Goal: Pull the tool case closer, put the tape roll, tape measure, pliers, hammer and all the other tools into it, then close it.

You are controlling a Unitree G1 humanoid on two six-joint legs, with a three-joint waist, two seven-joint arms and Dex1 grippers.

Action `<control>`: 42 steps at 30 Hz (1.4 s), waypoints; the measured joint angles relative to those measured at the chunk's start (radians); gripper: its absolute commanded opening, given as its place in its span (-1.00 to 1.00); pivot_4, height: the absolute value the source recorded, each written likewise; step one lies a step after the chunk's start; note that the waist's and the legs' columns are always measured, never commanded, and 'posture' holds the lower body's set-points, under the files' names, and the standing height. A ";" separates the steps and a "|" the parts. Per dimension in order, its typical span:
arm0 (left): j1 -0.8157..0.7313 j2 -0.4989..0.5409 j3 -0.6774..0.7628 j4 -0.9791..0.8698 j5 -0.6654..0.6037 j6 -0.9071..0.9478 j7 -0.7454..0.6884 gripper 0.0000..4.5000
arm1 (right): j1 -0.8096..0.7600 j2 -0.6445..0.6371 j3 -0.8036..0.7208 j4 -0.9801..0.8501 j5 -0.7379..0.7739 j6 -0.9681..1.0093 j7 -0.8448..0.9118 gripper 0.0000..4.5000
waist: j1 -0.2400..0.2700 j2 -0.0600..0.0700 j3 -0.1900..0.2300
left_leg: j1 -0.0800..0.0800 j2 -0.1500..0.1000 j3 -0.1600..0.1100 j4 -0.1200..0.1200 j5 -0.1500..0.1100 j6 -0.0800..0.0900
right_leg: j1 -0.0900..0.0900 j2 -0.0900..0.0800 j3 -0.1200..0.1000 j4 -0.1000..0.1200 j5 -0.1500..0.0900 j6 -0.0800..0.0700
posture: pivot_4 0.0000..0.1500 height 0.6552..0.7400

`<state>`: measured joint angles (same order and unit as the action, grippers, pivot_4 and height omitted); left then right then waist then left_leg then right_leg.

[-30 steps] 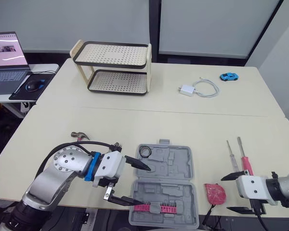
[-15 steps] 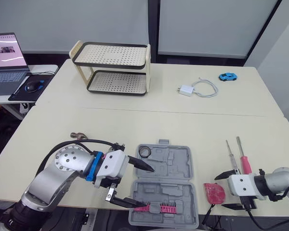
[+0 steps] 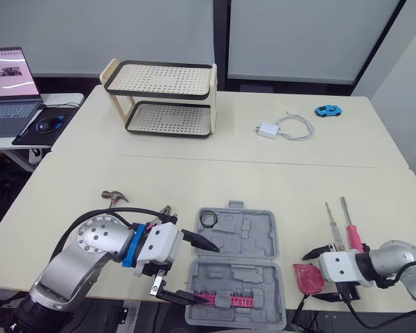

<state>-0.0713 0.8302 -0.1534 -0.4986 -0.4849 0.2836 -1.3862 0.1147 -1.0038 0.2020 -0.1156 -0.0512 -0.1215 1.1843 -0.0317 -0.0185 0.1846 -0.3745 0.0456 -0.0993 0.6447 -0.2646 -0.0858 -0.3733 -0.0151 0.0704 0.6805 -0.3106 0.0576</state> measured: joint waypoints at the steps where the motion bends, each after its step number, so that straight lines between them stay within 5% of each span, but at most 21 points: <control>1: 0.000 0.000 0.000 0.000 0.001 -0.002 0.000 1.00 | -0.001 0.001 0.001 0.001 -0.001 -0.001 -0.002 0.97 | 0.000 0.000 0.000 | 0.000 0.000 0.000 0.000 0.000 0.000 | 0.000 0.000 0.000 0.000 0.000 0.000 | 1.00 0.88; 3: 0.000 0.000 0.000 0.001 0.001 -0.005 0.000 1.00 | -0.003 0.001 0.003 0.001 -0.003 0.000 -0.005 0.97 | -0.001 0.000 0.000 | 0.000 0.000 0.000 0.000 0.000 0.000 | 0.000 0.000 0.000 0.000 0.000 0.000 | 1.00 0.88; 7: 0.000 0.000 0.000 0.004 0.004 -0.008 0.000 1.00 | -0.008 0.001 0.004 0.002 -0.005 0.000 -0.008 0.43 | 0.000 0.000 0.000 | 0.000 0.000 0.000 0.000 0.000 0.000 | 0.000 0.000 0.000 0.000 0.000 0.000 | 1.00 0.88; 16: 0.000 0.000 0.000 0.038 0.021 -0.030 0.000 1.00 | -0.005 -0.004 -0.009 -0.013 0.003 0.036 -0.011 0.41 | 0.000 0.000 0.000 | 0.000 0.000 0.000 0.000 0.000 0.000 | 0.000 0.000 0.000 0.000 0.000 0.000 | 1.00 0.88; 24: -0.021 -0.001 0.001 0.082 0.035 -0.026 0.037 1.00 | -0.063 -0.048 -0.076 -0.239 0.040 0.350 -0.007 0.41 | -0.001 0.001 0.000 | 0.000 0.000 -0.001 0.000 0.000 0.000 | 0.000 0.000 0.000 0.001 0.000 0.000 | 1.00 0.88; 31: -0.065 0.005 0.037 0.107 0.028 0.050 0.109 1.00 | -0.364 -0.066 0.040 -0.400 0.066 0.695 0.070 0.41 | -0.001 0.002 0.001 | 0.000 0.000 -0.001 0.000 0.000 0.000 | 0.000 0.000 -0.001 0.000 0.000 0.000 | 1.00 0.88; 37: -0.117 0.013 0.036 0.138 0.067 0.078 0.147 1.00 | -0.678 0.041 0.264 -0.342 0.029 0.890 0.123 0.41 | -0.003 0.002 0.001 | -0.002 0.000 -0.001 0.000 0.000 0.000 | -0.003 0.000 -0.001 0.000 0.000 0.000 | 1.00 0.88; 42: -0.137 0.008 0.026 0.152 0.092 0.078 0.157 1.00 | -0.787 0.108 0.392 -0.247 -0.020 0.919 0.132 0.41 | 0.000 0.002 0.001 | -0.008 0.000 -0.002 0.000 0.000 0.000 | -0.008 -0.001 -0.003 0.001 0.000 0.000 | 1.00 0.88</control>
<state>-0.2080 0.8378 -0.1270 -0.3469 -0.3932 0.3613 -1.2288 -0.6723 -0.8954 0.5935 -0.3630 -0.0709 0.7980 1.3162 -0.0312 -0.0161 0.1860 -0.3820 0.0454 -0.1013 0.6449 -0.2646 -0.0859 -0.3809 -0.0157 0.0679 0.6813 -0.3103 0.0574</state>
